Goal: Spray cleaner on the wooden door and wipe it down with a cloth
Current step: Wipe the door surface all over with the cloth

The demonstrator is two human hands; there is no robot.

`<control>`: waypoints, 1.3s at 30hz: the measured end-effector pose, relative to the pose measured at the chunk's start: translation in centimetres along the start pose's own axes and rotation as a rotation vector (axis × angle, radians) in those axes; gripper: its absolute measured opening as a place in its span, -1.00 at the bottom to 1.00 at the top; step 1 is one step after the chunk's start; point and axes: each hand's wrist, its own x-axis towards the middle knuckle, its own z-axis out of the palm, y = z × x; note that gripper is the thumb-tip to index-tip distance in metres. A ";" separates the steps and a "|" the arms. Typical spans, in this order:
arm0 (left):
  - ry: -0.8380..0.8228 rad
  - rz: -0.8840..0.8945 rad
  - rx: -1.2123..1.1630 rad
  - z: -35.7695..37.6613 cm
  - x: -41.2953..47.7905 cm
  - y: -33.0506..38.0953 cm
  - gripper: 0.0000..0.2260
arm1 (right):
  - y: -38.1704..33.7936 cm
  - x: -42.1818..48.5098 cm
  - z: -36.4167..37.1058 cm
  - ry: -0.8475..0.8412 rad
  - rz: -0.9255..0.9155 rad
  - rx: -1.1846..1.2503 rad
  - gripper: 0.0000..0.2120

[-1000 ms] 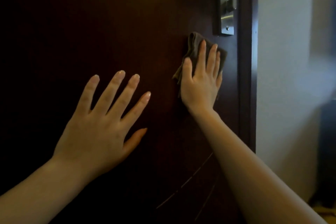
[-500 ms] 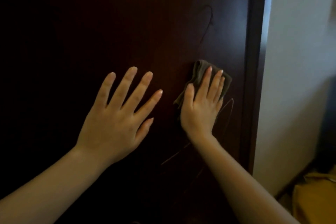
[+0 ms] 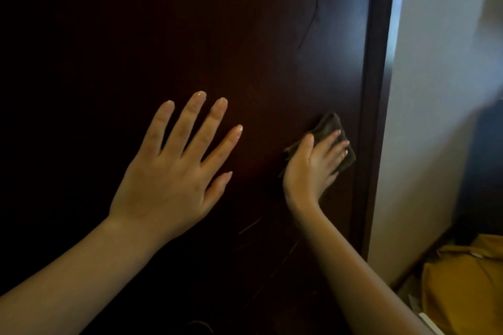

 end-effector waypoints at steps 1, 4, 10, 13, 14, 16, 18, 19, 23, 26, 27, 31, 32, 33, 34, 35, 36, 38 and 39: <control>0.003 -0.001 -0.001 0.0 0.0 0.0 -0.45 | -0.9 -0.1 0.2 -0.006 -0.056 0.001 -0.45; 0.014 0.004 -0.003 0.1 -0.1 0.1 -0.46 | -1.3 0.0 0.3 0.033 -0.143 -0.002 -0.46; 0.020 -0.003 0.009 0.2 0.0 0.2 -0.46 | 2.8 -0.6 -0.5 0.061 0.003 0.000 -0.48; 0.025 -0.005 0.019 0.3 -0.1 0.3 -0.46 | 2.7 -3.3 0.7 0.033 0.044 0.002 -0.46; 0.023 -0.003 0.027 0.3 -0.1 0.3 -0.46 | 2.2 -4.1 1.2 0.027 0.037 0.000 -0.43; 0.019 0.002 0.041 0.2 -0.2 0.3 -0.46 | 1.0 -5.1 2.0 0.007 -0.007 -0.002 -0.33; 0.013 0.008 0.047 0.2 -0.2 0.3 -0.46 | 0.1 -5.0 2.2 0.000 -0.052 -0.003 -0.30; 0.011 0.008 0.047 0.2 -0.1 0.3 -0.46 | -0.1 -4.6 2.1 0.011 -0.068 -0.001 -0.30; 0.007 0.000 0.051 0.2 -0.2 0.4 -0.47 | 1.9 -3.2 0.9 0.053 -0.105 0.004 -0.34; 0.010 -0.001 0.041 0.1 -0.2 0.4 -0.46 | 4.5 -4.2 0.6 0.044 -0.029 -0.003 -0.34; 0.012 -0.001 0.037 0.1 -0.2 0.4 -0.46 | 5.1 -5.1 0.7 0.039 0.008 -0.005 -0.34; 0.006 0.000 0.050 0.1 -0.3 0.4 -0.46 | 4.3 -8.7 2.0 -0.027 0.149 0.021 -0.29; 0.001 0.000 0.055 0.0 -0.3 0.4 -0.46 | 3.5 -9.1 2.4 -0.045 0.149 0.026 -0.29; -0.003 0.001 0.058 0.0 -0.3 0.4 -0.46 | 2.6 -9.2 2.7 -0.053 0.128 0.024 -0.28; -0.007 0.001 0.060 0.0 -0.3 0.4 -0.46 | 2.0 -9.1 2.9 -0.050 0.096 0.020 -0.28; -0.011 0.001 0.062 -0.1 -0.3 0.4 -0.46 | 1.6 -8.9 3.0 -0.041 0.066 0.021 -0.29; -0.013 0.001 0.060 -0.1 -0.3 0.4 -0.46 | 1.6 -8.5 3.0 -0.025 0.044 0.027 -0.30; -0.013 0.015 0.053 0.0 -0.7 0.4 -0.47 | 2.3 -7.8 2.6 0.000 0.034 0.053 -0.34; -0.012 0.034 0.043 0.1 -1.0 0.3 -0.47 | 2.9 -7.5 2.3 0.007 0.041 0.063 -0.38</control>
